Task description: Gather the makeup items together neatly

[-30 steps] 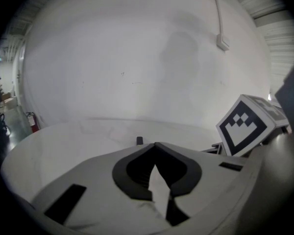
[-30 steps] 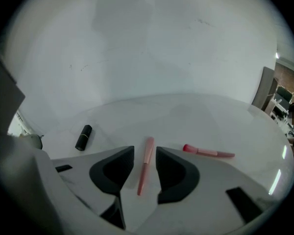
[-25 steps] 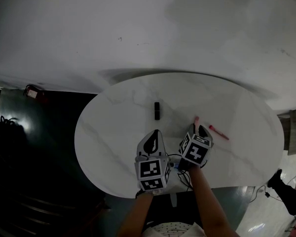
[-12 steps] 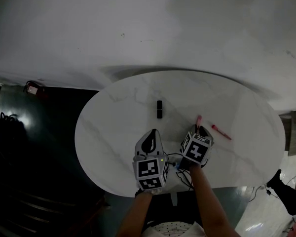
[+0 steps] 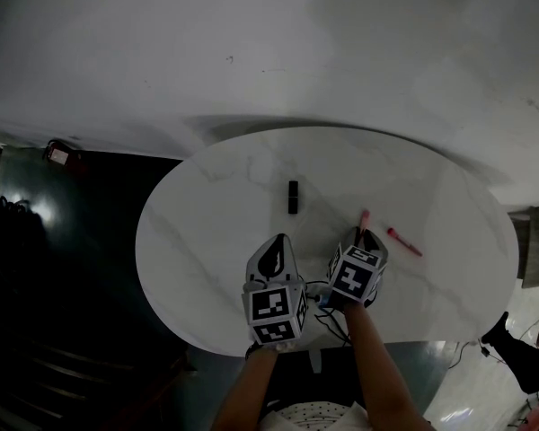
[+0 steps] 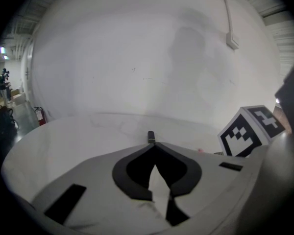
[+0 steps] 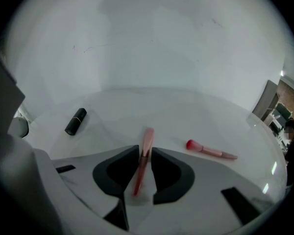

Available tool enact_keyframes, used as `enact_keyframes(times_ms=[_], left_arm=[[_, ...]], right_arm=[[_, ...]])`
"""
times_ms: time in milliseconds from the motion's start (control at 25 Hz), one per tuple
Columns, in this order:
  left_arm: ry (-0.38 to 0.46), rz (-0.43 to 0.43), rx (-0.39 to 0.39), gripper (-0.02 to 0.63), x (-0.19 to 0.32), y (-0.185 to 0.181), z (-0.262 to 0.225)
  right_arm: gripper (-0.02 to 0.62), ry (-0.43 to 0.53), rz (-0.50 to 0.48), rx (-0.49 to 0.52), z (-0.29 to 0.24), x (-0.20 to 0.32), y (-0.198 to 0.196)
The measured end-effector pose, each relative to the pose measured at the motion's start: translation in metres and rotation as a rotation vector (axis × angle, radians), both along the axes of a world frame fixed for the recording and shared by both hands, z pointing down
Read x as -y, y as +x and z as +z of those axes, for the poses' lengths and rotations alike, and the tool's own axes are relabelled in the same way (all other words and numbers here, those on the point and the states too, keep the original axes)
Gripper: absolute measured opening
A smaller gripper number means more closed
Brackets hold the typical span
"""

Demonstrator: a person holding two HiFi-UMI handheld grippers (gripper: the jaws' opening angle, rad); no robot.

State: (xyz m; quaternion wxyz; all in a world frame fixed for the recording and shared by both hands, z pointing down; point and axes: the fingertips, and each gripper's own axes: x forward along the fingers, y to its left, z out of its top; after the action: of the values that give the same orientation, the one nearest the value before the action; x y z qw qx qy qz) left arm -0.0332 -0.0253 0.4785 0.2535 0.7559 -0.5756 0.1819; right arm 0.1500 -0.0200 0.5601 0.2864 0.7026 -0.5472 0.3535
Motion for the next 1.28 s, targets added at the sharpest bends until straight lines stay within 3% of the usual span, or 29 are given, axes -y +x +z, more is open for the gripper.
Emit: enact_keyframes(times_ms=[240, 960, 1280], left_arm=[[-0.001, -0.003, -0.003, 0.038, 0.000, 0.001, 0.000], [0.004, -0.009, -0.007, 0.038, -0.003, -0.003, -0.002], [0.010, -0.026, -0.017, 0.038, -0.004, -0.009, -0.004]], right_arm=[[0.078, -0.012, -0.009, -0.017, -0.003, 0.001, -0.004], [0.069, -0.015, 0.012, 0.026, -0.001, 0.000, -0.001], [0.069, 0.032, 0.006, 0.051, -0.019, 0.012, -0.009]])
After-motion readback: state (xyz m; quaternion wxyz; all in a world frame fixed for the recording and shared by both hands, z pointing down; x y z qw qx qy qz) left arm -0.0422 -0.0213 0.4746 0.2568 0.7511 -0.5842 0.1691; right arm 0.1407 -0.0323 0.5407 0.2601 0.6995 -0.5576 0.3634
